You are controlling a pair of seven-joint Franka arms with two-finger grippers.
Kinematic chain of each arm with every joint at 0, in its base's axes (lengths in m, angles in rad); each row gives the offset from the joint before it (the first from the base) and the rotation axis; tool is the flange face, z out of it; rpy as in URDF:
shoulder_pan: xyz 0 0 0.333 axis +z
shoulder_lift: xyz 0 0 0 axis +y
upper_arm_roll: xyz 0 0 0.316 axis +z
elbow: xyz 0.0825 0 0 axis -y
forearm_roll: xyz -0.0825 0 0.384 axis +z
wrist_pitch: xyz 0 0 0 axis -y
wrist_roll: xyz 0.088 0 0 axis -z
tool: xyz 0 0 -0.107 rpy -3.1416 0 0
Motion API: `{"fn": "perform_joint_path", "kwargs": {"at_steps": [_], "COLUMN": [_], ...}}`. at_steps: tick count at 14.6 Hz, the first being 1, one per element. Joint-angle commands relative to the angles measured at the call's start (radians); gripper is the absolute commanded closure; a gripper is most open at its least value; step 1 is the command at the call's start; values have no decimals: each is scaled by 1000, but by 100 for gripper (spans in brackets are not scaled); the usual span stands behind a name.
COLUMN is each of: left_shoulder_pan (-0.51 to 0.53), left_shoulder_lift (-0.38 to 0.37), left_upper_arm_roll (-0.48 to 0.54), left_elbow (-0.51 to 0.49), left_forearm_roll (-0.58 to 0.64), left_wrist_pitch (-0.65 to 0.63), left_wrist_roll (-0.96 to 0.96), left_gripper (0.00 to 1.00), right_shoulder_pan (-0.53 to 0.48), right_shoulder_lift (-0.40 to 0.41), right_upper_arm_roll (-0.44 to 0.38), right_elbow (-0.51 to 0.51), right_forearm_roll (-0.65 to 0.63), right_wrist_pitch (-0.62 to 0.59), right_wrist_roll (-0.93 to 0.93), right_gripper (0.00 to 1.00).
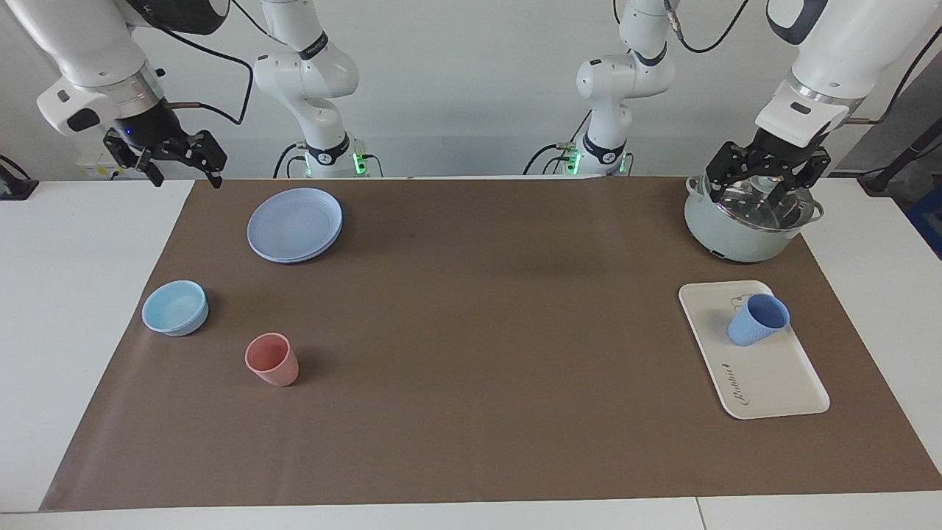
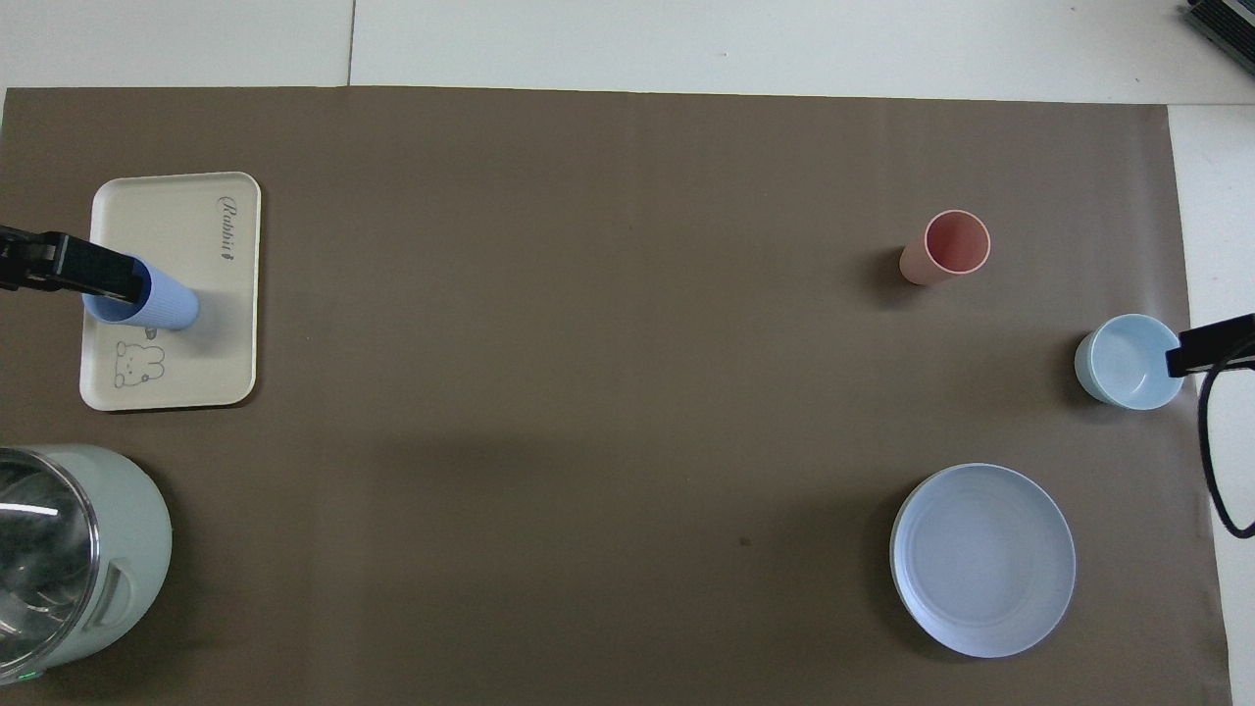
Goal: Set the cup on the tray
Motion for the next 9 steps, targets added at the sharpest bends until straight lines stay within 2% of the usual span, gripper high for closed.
{"fn": "perform_joint_path", "kwargs": {"at_steps": [1, 3, 9], "left_shoulder_pan": [-5, -5, -5], "left_shoulder_lift": [-33, -33, -33], "left_upper_arm_roll": [7, 9, 9], "left_elbow": [-38, -36, -36], "left_forearm_roll": [-14, -14, -14], "left_wrist_pitch": [10, 4, 4], "left_wrist_roll": [4, 5, 5], "left_gripper": [0, 0, 0], "right_shoulder_pan": [-4, 5, 49], "right_shoulder_lift": [-25, -21, -22], "right_upper_arm_roll": [3, 6, 6], "right_elbow": [-30, -22, -19], "right_forearm_roll": [7, 7, 24], "right_wrist_pitch": [31, 31, 23], "right_wrist_roll": [25, 91, 100], "right_gripper": [0, 0, 0]}}
